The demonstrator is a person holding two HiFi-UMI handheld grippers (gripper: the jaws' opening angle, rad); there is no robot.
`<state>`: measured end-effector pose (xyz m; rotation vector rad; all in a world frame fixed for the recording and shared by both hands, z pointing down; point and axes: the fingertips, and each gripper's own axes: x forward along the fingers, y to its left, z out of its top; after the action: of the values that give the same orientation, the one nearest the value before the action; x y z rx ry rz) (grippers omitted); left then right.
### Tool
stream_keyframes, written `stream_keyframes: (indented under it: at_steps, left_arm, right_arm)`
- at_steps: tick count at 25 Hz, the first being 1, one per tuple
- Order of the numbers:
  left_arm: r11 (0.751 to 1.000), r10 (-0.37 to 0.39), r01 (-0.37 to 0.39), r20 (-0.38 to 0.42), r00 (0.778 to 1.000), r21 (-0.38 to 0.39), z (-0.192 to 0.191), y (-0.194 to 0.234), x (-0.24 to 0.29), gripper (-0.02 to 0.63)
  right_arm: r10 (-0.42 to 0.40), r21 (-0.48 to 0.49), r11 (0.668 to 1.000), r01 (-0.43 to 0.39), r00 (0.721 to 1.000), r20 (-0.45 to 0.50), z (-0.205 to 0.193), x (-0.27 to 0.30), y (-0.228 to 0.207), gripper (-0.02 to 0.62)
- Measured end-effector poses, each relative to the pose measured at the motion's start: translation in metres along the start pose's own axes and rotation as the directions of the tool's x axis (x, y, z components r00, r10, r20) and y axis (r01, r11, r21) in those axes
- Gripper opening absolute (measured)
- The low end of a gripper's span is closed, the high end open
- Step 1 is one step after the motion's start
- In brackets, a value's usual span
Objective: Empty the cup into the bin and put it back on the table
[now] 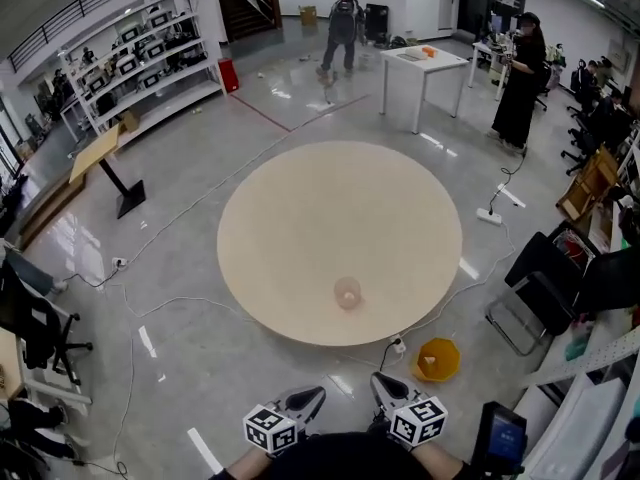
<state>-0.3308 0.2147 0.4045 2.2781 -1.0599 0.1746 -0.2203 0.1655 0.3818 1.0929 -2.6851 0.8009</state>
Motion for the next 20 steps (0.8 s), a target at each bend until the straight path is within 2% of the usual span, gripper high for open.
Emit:
stream_keyframes:
  at_steps: [4, 7, 10, 13, 16, 20]
  left_arm:
    - [1.0, 0.019, -0.019, -0.002, 1.0, 0.013, 0.019, -0.02, 0.051, 0.025]
    - [0.997, 0.072, -0.072, -0.002, 0.997, 0.014, 0.029, -0.023, 0.077, 0.025]
    - [0.993, 0.116, -0.116, -0.003, 0.993, 0.016, 0.03, -0.025, 0.101, 0.025]
    - [0.991, 0.135, -0.135, -0.003, 0.991, -0.017, 0.028, -0.043, 0.125, 0.025]
    - [0.988, 0.15, -0.15, 0.014, 0.989, -0.039, 0.04, -0.051, 0.14, 0.025]
    - [0.98, 0.189, -0.186, 0.051, 0.981, -0.068, 0.055, -0.036, 0.139, 0.026]
  right_arm:
    - [0.034, 0.001, 0.999, -0.034, 0.999, 0.015, 0.031, -0.003, -0.048, 0.017]
    - [0.079, 0.015, 0.997, -0.079, 0.997, 0.005, 0.042, 0.002, -0.073, 0.017]
    - [0.15, 0.014, 0.989, -0.15, 0.989, -0.013, 0.043, 0.005, -0.088, 0.017]
    - [0.203, -0.012, 0.979, -0.203, 0.979, -0.032, 0.046, -0.006, -0.105, 0.017]
    - [0.237, -0.042, 0.97, -0.238, 0.971, -0.03, 0.058, -0.009, -0.118, 0.018]
    - [0.26, -0.05, 0.964, -0.262, 0.965, -0.04, 0.063, 0.006, -0.123, 0.017]
